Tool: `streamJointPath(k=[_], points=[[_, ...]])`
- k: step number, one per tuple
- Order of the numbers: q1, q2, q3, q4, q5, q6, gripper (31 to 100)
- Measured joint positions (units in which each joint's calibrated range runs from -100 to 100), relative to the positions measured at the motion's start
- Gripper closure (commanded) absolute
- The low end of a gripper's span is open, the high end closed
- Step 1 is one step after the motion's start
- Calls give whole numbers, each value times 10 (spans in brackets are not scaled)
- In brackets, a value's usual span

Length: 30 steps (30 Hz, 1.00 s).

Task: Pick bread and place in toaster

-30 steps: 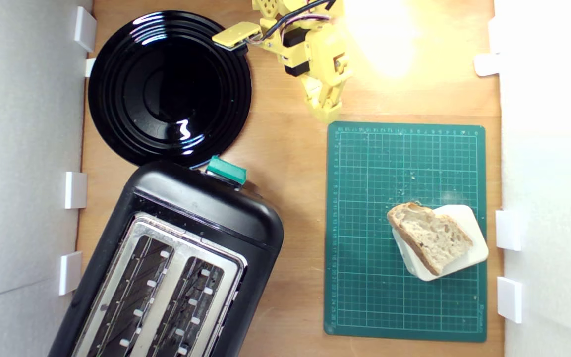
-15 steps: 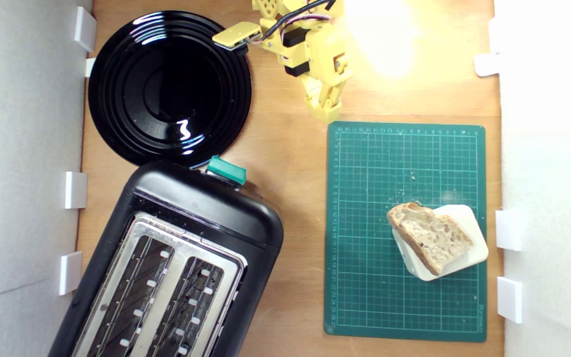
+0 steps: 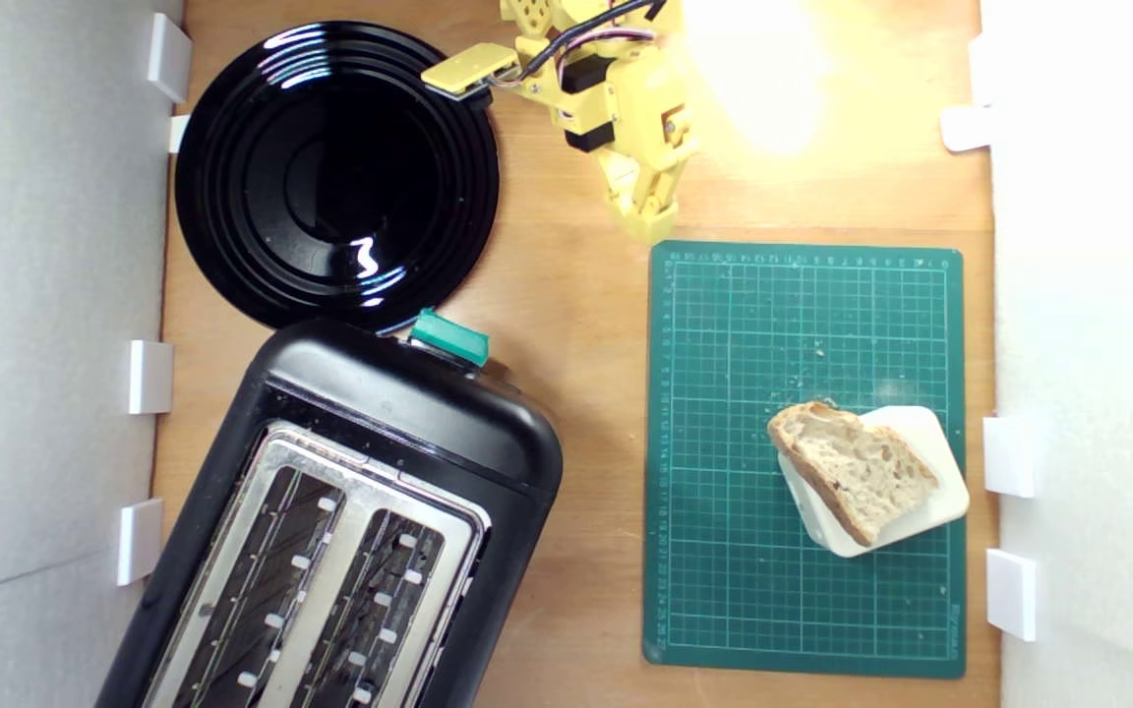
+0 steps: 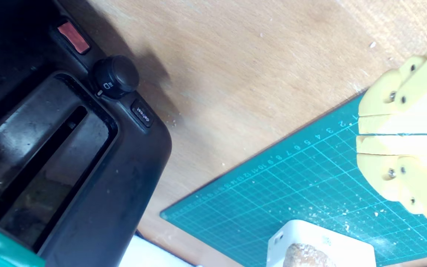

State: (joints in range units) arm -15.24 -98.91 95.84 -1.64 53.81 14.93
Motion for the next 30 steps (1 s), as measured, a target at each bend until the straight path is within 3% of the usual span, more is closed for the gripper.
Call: streamJointPath(k=[15, 23, 30], points=[[1, 64, 0, 0, -8, 0, 953], [1, 90, 0, 0, -90, 0, 953], [1, 205, 0, 0, -219, 0, 952]])
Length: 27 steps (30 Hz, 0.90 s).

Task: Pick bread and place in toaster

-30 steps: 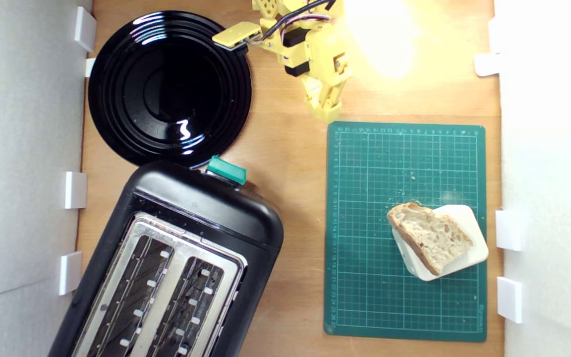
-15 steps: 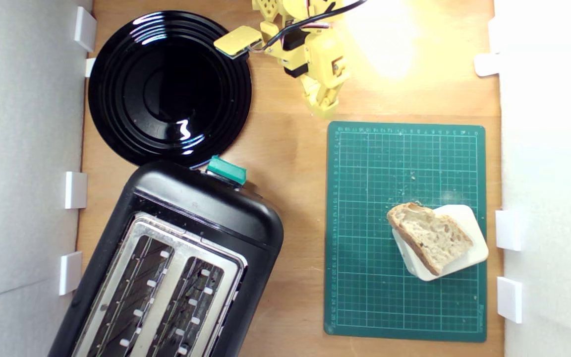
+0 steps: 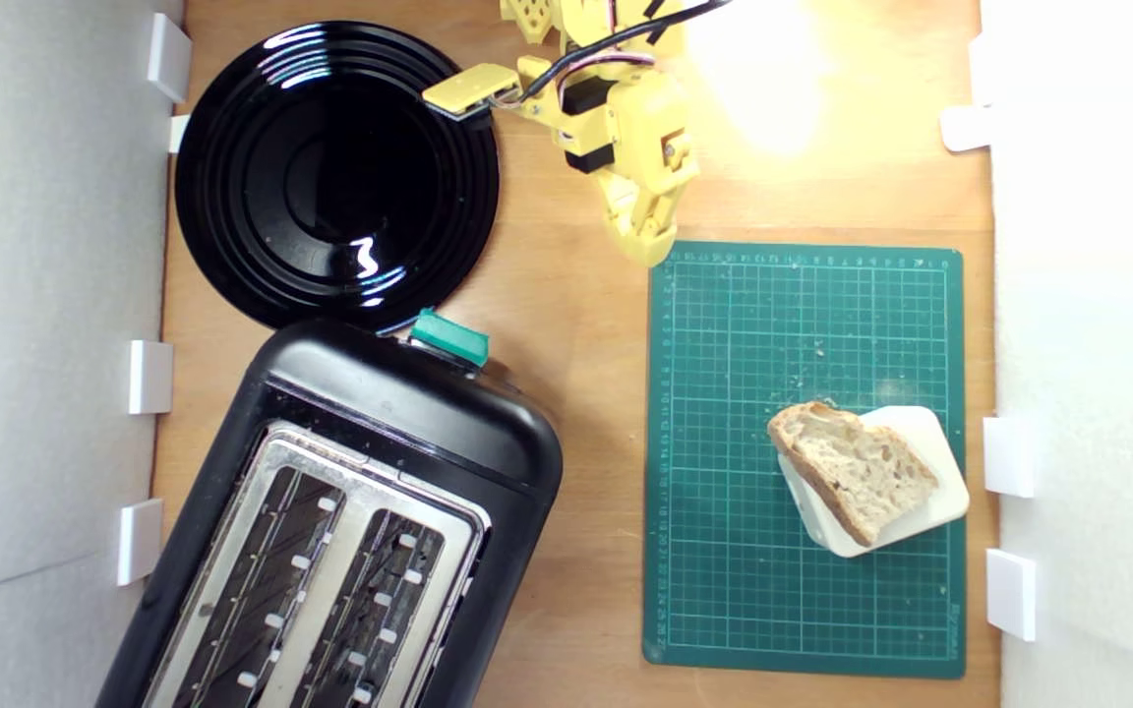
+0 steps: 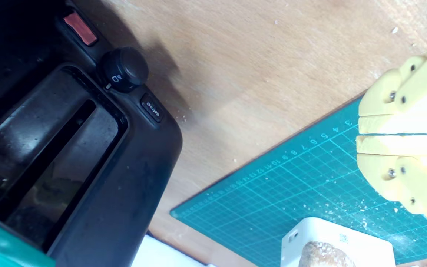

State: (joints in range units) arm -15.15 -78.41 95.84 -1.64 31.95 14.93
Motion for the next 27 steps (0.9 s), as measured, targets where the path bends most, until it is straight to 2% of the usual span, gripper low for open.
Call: streamJointPath(k=[9, 15, 21, 27], points=[[-20, 202, 0, -1, -240, -1, 951], [-58, 318, 0, -1, -383, -2, 949], [-75, 402, 0, 0, -486, -45, 856], [-89, 478, -1, 0, -578, -69, 803]])
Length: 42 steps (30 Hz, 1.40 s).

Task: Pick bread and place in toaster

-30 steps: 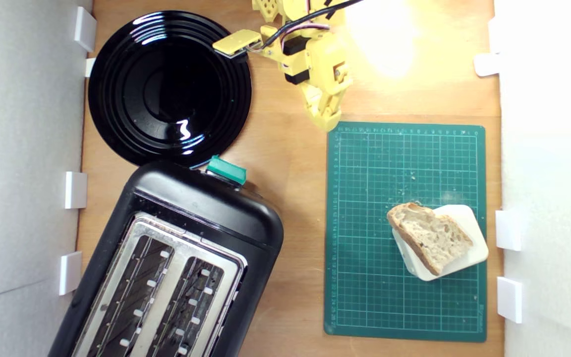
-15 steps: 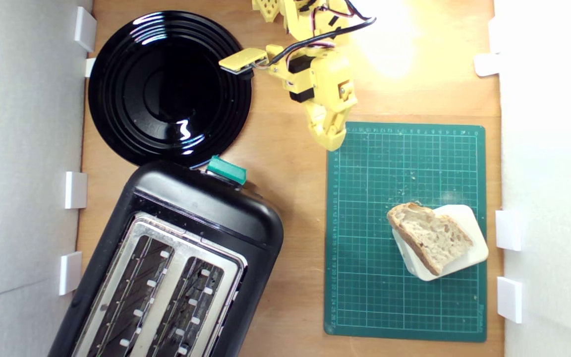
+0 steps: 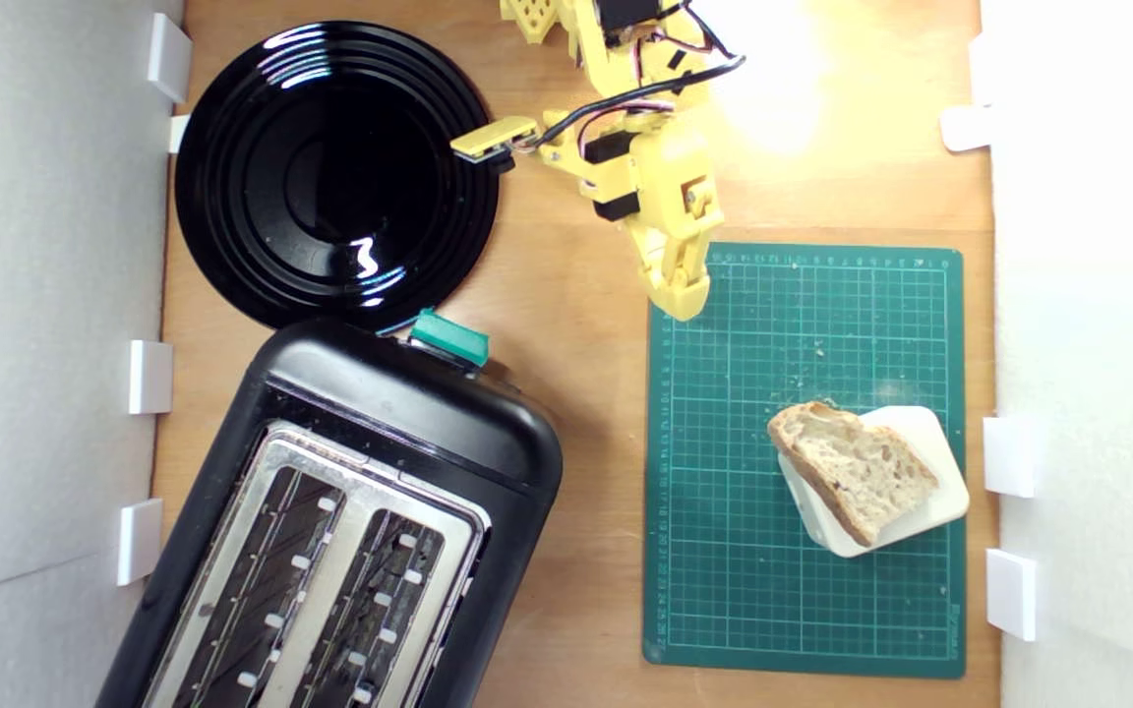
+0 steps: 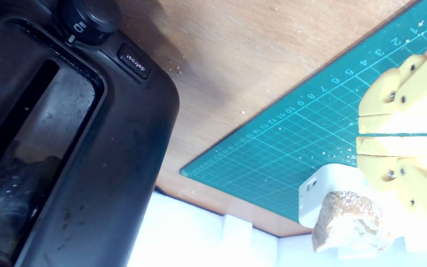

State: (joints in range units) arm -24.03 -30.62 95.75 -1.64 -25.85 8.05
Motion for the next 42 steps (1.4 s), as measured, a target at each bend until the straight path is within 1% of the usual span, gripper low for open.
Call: streamJointPath(k=[4, 7, 10, 11, 12, 13, 14, 17, 19, 20, 21, 22, 23, 24, 25, 27, 29, 34, 42], points=[[-21, 54, 0, 0, -58, -1, 740], [-26, 87, -2, 0, -93, -1, 695], [-27, 105, -7, 0, -102, -1, 667], [-27, 113, -20, 12, -102, -1, 648], [-27, 117, -27, 28, -103, -1, 645], [-27, 119, -31, 31, -103, -4, 640], [-27, 133, -43, 43, -103, -11, 635], [-31, 165, -74, 123, -103, -25, 632], [-35, 176, -86, 138, -103, -32, 609], [-29, 180, -88, 138, -103, -32, 581], [-27, 183, -88, 132, -103, -32, 539], [-27, 187, -88, 136, -103, -32, 505], [-27, 191, -88, 142, -103, -32, 450], [-28, 192, -88, 145, -103, -32, 412], [-27, 192, -88, 143, -103, -32, 399], [-27, 194, -88, 138, -103, -32, 389], [-27, 195, -88, 146, -110, -32, 390], [-27, 207, -88, 139, -164, -32, 383], [-26, 275, -88, 146, -275, -57, 383]])
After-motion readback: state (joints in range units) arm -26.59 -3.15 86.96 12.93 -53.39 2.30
